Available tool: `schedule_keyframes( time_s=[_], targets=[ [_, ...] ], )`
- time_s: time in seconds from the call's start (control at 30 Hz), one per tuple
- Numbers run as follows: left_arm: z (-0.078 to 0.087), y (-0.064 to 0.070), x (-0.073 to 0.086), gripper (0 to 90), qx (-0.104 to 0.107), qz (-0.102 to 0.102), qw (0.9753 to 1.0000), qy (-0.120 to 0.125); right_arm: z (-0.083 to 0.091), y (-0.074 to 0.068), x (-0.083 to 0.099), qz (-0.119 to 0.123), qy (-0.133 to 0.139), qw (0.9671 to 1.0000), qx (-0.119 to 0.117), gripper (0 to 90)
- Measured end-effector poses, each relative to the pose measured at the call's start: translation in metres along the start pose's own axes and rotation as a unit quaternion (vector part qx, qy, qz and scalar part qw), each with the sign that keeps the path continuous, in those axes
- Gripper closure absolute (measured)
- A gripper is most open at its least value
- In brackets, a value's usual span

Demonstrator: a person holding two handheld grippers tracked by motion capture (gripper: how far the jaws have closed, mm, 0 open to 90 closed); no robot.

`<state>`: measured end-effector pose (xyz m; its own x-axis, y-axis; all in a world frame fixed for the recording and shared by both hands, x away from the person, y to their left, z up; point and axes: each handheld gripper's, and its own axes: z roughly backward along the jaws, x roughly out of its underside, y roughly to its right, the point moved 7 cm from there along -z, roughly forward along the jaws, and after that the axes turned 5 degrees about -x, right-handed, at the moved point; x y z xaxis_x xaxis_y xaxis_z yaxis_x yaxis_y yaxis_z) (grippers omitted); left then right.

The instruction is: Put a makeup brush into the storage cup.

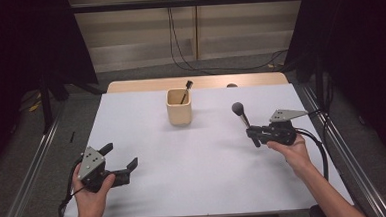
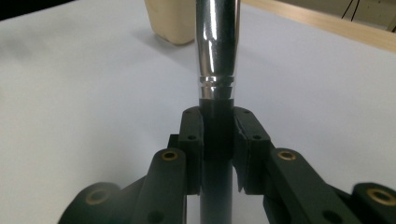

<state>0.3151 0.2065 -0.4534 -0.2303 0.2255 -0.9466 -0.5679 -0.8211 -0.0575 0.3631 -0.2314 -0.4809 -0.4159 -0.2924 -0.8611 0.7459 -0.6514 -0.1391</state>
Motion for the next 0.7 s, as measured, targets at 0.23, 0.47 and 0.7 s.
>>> schedule_keyframes(
  time_s=[0.23, 0.47, 0.7],
  targets=[
    [-0.002, 0.011, -0.008, 4.9, 0.017, 0.01, 0.9998, 0.01, -0.004, -0.014, -0.002, 0.008, 0.024, 0.9996, -0.015, 75.5],
    [-0.004, 0.016, -0.013, 4.8, 0.023, 0.005, 0.9997, 0.012, -0.005, -0.024, -0.009, 0.004, 0.055, 0.9978, -0.036, 75.5],
    [-0.012, 0.023, -0.023, 4.9, 0.033, -0.002, 0.9993, 0.016, -0.007, -0.032, -0.012, 0.011, 0.067, 0.9965, -0.049, 75.5]
  ],
)
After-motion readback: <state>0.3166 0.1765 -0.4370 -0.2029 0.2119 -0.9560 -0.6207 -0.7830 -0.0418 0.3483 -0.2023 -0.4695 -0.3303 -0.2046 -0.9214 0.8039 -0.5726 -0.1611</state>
